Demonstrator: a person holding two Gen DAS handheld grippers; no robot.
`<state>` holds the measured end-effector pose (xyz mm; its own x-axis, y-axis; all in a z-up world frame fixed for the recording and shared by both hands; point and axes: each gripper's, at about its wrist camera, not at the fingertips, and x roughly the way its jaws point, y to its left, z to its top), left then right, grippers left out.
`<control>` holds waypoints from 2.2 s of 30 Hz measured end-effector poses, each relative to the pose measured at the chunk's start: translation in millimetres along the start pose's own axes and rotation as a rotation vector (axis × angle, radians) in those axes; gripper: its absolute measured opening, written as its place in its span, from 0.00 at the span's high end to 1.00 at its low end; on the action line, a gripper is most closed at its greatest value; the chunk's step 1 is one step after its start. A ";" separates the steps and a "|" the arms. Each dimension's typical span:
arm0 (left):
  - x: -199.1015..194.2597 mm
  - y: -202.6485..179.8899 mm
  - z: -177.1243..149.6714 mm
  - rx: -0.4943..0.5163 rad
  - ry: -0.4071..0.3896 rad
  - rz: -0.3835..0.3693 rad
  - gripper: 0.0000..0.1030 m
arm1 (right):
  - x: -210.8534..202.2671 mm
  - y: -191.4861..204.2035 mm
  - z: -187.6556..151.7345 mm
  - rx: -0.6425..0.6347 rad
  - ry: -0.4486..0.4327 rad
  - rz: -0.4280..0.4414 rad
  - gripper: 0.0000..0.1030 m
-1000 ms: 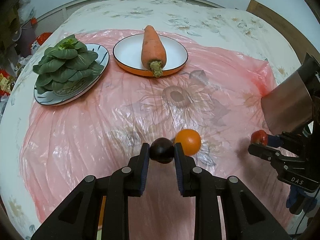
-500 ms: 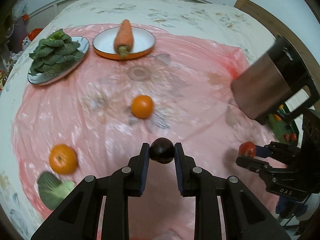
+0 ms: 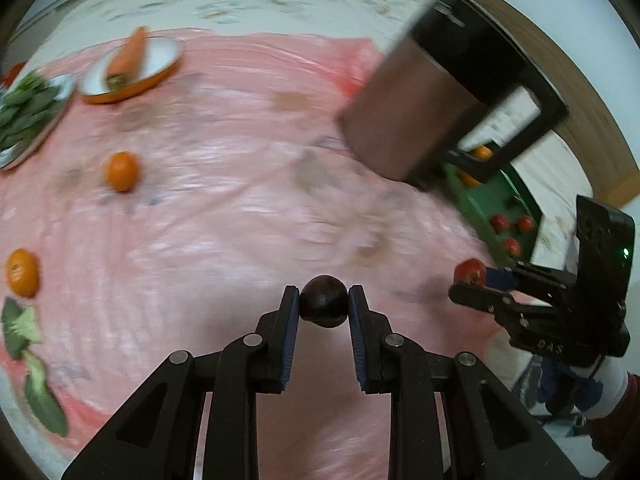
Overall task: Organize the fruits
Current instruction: 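Carry the dark plum and red apple over the green tray with both tools, then open the left tool to drop the plum while the right tool releases the apple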
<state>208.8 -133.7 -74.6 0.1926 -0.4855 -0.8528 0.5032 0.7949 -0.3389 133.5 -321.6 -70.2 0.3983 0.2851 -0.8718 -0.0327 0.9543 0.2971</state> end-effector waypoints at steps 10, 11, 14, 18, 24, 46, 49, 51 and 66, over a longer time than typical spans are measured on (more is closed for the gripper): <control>49.4 -112.6 18.9 0.159 0.064 -0.138 0.80 | -66.1 -111.7 -20.9 0.144 -0.058 -0.156 0.70; 53.9 -124.0 20.2 0.176 0.070 -0.153 0.80 | -68.6 -120.1 -20.8 0.153 -0.064 -0.166 0.70; 70.7 -162.9 30.4 0.232 0.080 -0.191 0.80 | -80.0 -152.8 -22.2 0.194 -0.088 -0.200 0.70; 92.7 -206.8 45.3 0.274 0.074 -0.222 0.80 | -82.4 -181.0 -22.9 0.221 -0.099 -0.225 0.69; 123.6 -248.1 66.9 0.307 0.049 -0.204 0.80 | -76.9 -208.8 -23.8 0.223 -0.095 -0.244 0.70; 205.9 -278.6 96.6 0.373 0.023 -0.019 0.79 | -60.2 -223.2 -38.0 0.159 -0.079 -0.272 0.69; 203.4 -280.7 94.2 0.389 0.016 -0.007 0.75 | -60.4 -221.6 -38.0 0.154 -0.076 -0.279 0.68; 201.1 -282.6 93.7 0.392 0.006 -0.006 0.63 | -61.6 -219.9 -38.5 0.152 -0.077 -0.285 0.61; 156.1 -282.5 70.0 0.401 -0.055 -0.044 0.55 | -85.5 -205.6 -45.0 0.153 -0.085 -0.328 0.50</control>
<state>155.6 -459.6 -84.2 0.2027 -0.5430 -0.8149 0.7988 0.5730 -0.1831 64.9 -538.2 -74.3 0.4400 -0.0480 -0.8967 0.2442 0.9673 0.0680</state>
